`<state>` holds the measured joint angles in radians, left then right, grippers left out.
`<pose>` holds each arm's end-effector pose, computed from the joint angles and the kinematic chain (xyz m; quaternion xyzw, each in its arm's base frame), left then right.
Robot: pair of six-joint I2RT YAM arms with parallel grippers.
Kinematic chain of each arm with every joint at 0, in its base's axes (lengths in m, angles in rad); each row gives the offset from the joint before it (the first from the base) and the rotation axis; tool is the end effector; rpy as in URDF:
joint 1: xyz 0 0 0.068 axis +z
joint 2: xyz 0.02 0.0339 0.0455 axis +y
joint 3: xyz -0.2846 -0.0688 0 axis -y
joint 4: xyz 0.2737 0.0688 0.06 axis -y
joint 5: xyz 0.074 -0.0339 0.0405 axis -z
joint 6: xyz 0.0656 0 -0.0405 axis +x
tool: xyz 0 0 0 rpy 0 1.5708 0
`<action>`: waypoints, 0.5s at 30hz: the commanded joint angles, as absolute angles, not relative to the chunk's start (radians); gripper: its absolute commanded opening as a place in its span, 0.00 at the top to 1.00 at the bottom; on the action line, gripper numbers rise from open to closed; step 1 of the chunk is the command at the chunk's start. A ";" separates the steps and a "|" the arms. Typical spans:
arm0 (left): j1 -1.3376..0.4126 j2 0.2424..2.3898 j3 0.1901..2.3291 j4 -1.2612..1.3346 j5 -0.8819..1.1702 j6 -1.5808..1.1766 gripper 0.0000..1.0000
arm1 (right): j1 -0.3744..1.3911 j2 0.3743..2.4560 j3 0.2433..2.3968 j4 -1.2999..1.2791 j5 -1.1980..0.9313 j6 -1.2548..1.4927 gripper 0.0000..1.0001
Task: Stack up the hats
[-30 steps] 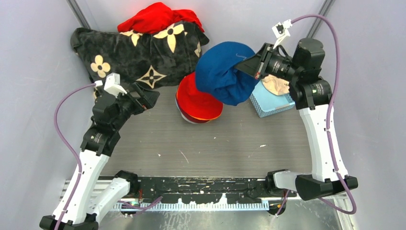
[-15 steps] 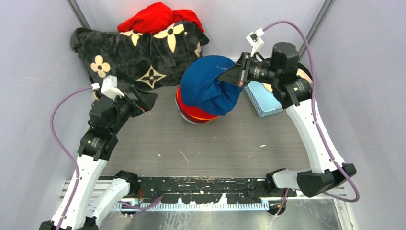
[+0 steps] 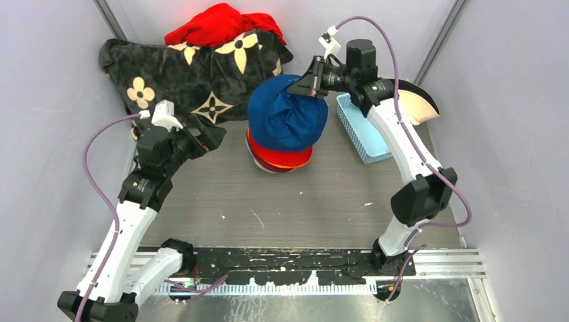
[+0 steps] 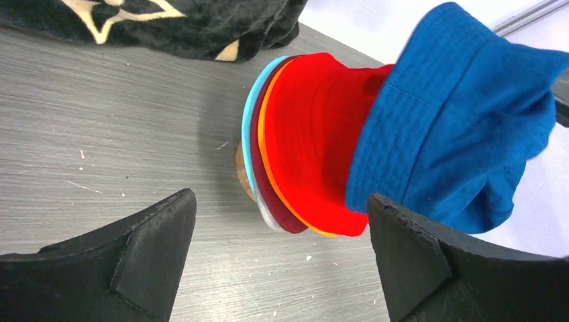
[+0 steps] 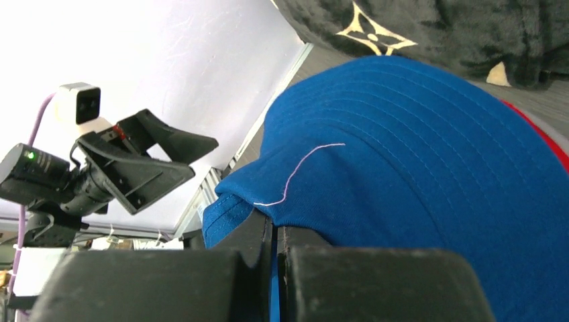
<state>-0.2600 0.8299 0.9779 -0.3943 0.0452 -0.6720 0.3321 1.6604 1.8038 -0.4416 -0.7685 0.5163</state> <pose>0.2168 -0.0607 0.3892 -0.1477 0.7746 -0.2921 0.5412 0.3856 0.1812 0.4599 -0.1532 0.7630 0.5015 0.3780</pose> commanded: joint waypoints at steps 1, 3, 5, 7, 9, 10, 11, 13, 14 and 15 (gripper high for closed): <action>-0.262 0.867 1.021 -0.300 0.050 -0.657 0.03 | 0.337 1.746 1.927 -0.357 -0.786 0.543 0.99; -0.262 0.892 1.025 -0.280 0.048 -0.654 0.02 | 0.336 1.792 1.964 -0.357 -0.794 0.545 0.99; -0.262 0.915 1.028 -0.256 0.047 -0.652 0.02 | 0.337 1.828 1.989 -0.355 -0.798 0.546 0.99; -0.261 0.942 1.031 -0.231 0.047 -0.651 0.02 | 0.337 1.848 1.997 -0.352 -0.795 0.542 0.90; -0.262 0.967 1.031 -0.199 0.052 -0.650 0.02 | 0.337 1.853 1.996 -0.348 -0.784 0.529 0.68; -0.262 0.982 1.031 -0.184 0.055 -0.651 0.02 | 0.336 1.848 1.992 -0.345 -0.777 0.521 0.60; -0.262 1.000 1.032 -0.165 0.061 -0.653 0.02 | 0.334 1.839 1.985 -0.336 -0.772 0.515 0.51; -0.262 1.030 1.031 -0.129 0.071 -0.660 0.02 | 0.322 1.806 1.938 -0.289 -0.768 0.521 0.38; -0.261 1.043 1.030 -0.109 0.078 -0.666 0.02 | 0.311 1.784 1.909 -0.256 -0.768 0.533 0.32; -0.261 1.059 1.031 -0.090 0.087 -0.672 0.02 | 0.300 1.760 1.880 -0.219 -0.769 0.545 0.29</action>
<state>-0.2600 1.0214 0.9878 -0.2440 0.0536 -0.6720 0.3260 1.8736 1.9324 -0.3828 -0.7673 0.5304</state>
